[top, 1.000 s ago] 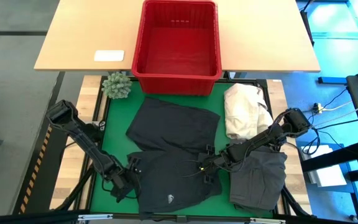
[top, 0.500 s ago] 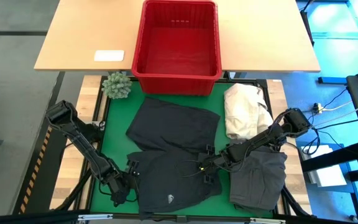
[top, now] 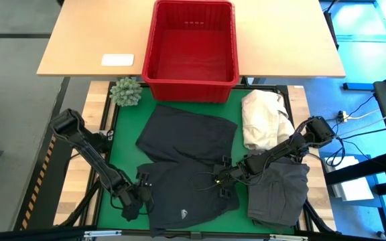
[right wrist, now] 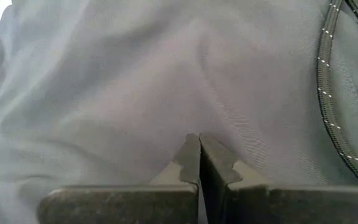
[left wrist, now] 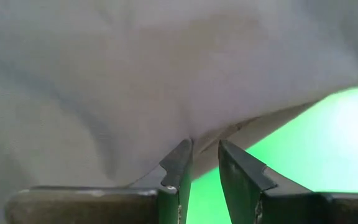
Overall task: Fold laundry
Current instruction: Fold the gray short
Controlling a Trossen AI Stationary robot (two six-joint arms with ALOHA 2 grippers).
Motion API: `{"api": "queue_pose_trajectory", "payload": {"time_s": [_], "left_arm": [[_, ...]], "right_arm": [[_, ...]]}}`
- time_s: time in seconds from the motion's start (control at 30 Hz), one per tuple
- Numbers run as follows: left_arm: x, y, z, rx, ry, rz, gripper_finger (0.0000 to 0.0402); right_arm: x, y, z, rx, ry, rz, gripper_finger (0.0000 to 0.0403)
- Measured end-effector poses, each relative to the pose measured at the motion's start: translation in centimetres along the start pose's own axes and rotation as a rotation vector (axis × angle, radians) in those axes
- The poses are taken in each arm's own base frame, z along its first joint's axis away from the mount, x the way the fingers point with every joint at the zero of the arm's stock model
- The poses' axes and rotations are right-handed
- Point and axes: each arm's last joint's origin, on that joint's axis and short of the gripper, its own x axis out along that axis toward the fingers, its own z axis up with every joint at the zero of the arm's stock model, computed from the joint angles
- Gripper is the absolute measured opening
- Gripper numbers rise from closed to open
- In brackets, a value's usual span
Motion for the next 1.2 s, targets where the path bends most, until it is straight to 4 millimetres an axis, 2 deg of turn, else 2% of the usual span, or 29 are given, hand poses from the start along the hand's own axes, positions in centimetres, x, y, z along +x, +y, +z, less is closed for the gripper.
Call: {"api": "queue_pose_trajectory", "payload": {"time_s": [0.3,0.47,0.97,1.2], "left_arm": [[-0.4,0.1,-1.0,-0.165,0.044,0.072,0.0073],[-0.2,0.3,-0.7,-0.226,0.017,0.081,0.0073],[1.3,0.4,-0.2,-0.265,0.020,0.064,0.0073],[1.4,0.4,0.1,-0.282,0.000,0.056,0.0095]], "right_arm": [[0.0,0.0,0.0,0.000,0.000,0.000,0.0001],[0.0,0.0,0.0,0.000,0.000,0.000,0.0001],[0.0,0.0,0.0,0.000,0.000,0.001,0.0001],[0.0,0.0,0.0,0.000,0.000,0.001,0.0001]]}}
